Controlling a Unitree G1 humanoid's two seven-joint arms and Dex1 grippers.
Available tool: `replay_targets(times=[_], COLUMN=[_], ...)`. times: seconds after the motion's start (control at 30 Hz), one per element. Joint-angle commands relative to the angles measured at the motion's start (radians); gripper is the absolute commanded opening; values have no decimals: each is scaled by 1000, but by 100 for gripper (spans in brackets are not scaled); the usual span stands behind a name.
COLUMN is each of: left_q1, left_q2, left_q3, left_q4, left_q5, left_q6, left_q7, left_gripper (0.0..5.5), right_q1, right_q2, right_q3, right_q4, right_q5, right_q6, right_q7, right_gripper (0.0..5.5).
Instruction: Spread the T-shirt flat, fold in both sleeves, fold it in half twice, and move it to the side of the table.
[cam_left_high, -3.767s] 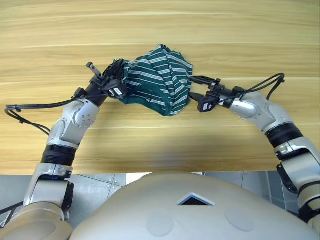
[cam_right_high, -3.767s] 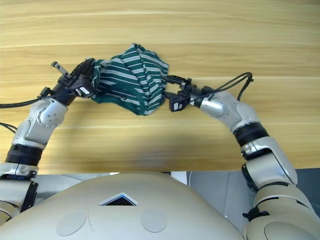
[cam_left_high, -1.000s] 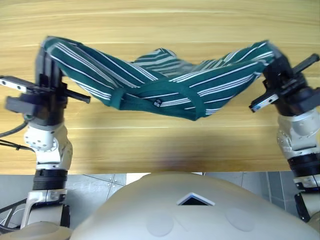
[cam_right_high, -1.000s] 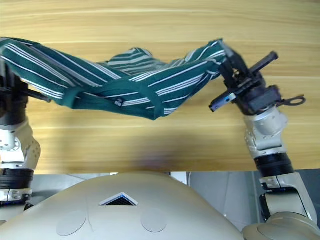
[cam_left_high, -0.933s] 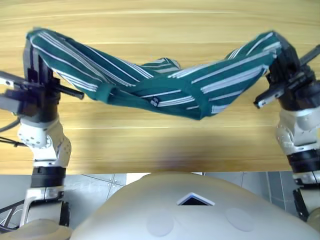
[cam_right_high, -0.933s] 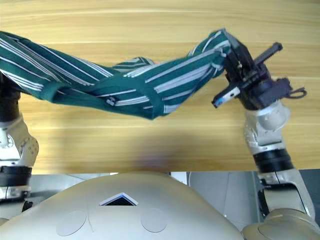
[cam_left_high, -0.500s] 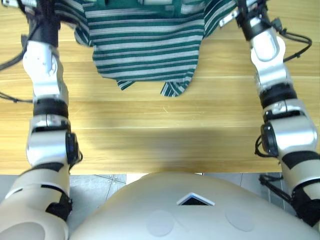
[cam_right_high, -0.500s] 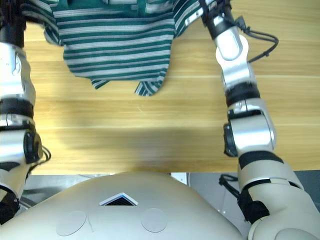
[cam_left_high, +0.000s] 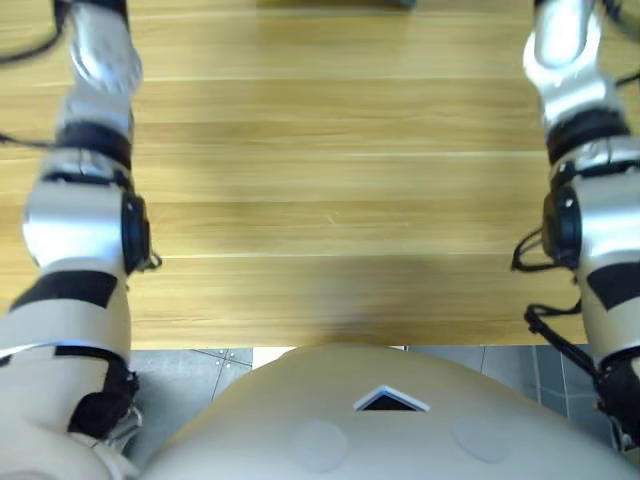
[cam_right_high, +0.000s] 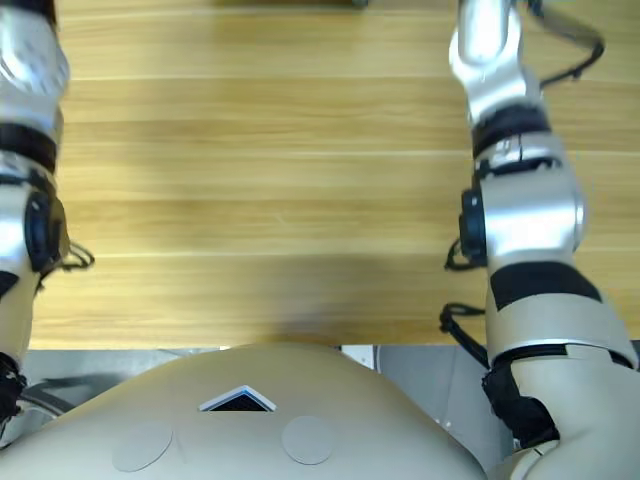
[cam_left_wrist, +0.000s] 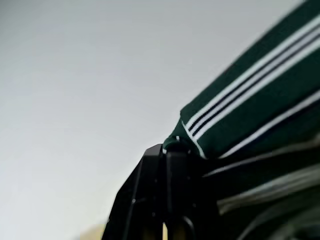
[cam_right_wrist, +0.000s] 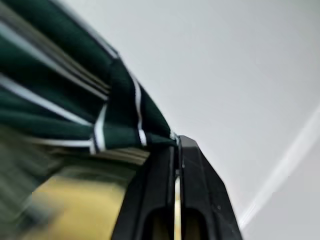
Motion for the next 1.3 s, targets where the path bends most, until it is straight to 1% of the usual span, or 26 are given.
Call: replay_targets(times=[0.03,0.07,0.1,0.17,0.27,0.4,0.43,0.5,0.53,0.6,0.7,0.8,0.87,0.9,0.97,1.1,1.13,1.2,1.3], left_q1=[458,560,624,709,751,832,853,891,910,944,999,1027,1030,1031,1023,938,902,836,750], left_q2=[53,72,91,139,165,162,155,142,136,132,140,135,127,123,106,36,16,-4,-5], left_q3=[-204,-240,-256,-249,-201,-133,-125,-109,-95,-66,-4,48,75,86,102,112,100,59,-15], left_q4=[-158,-208,-254,-378,-531,-705,-740,-794,-817,-850,-888,-917,-935,-942,-958,-1032,-1042,-1054,-1050], left_q5=[65,58,48,4,-28,-85,-99,-140,-162,-197,-255,-299,-310,-305,-289,-215,-166,23,225], left_q6=[-271,-289,-287,-258,-185,-71,-54,-27,-16,4,17,19,22,22,22,-8,4,33,45], left_q7=[-337,-406,-445,-485,-476,-448,-450,-464,-462,-461,-464,-475,-480,-477,-464,-412,-398,-352,-335], left_gripper=[0,0,0,0,0,0,25,52,75,105,147,206,234,255,271,271,271,271,271], right_q1=[525,623,680,747,770,823,835,845,848,856,893,961,1003,1013,1031,1002,991,942,897], right_q2=[-256,-304,-333,-359,-345,-329,-328,-325,-322,-316,-344,-384,-405,-408,-407,-348,-330,-292,-255], right_q3=[195,190,174,141,136,129,122,107,99,87,57,-17,-67,-81,-110,-174,-182,-181,-168], right_q4=[-457,-543,-591,-653,-695,-783,-801,-823,-829,-846,-874,-929,-976,-993,-1028,-1094,-1101,-1077,-1065], right_q5=[220,239,230,159,29,-43,-52,-75,-84,-83,-67,-49,-44,-46,-41,50,54,24,-20], right_q6=[-227,-199,-164,-76,31,121,139,169,175,177,173,177,188,194,200,174,179,196,211], right_q7=[480,513,522,529,516,516,511,493,483,481,481,463,458,459,460,430,421,399,386], right_gripper=[2,2,2,2,2,2,0,0,29,58,102,160,190,213,216,216,216,216,216])
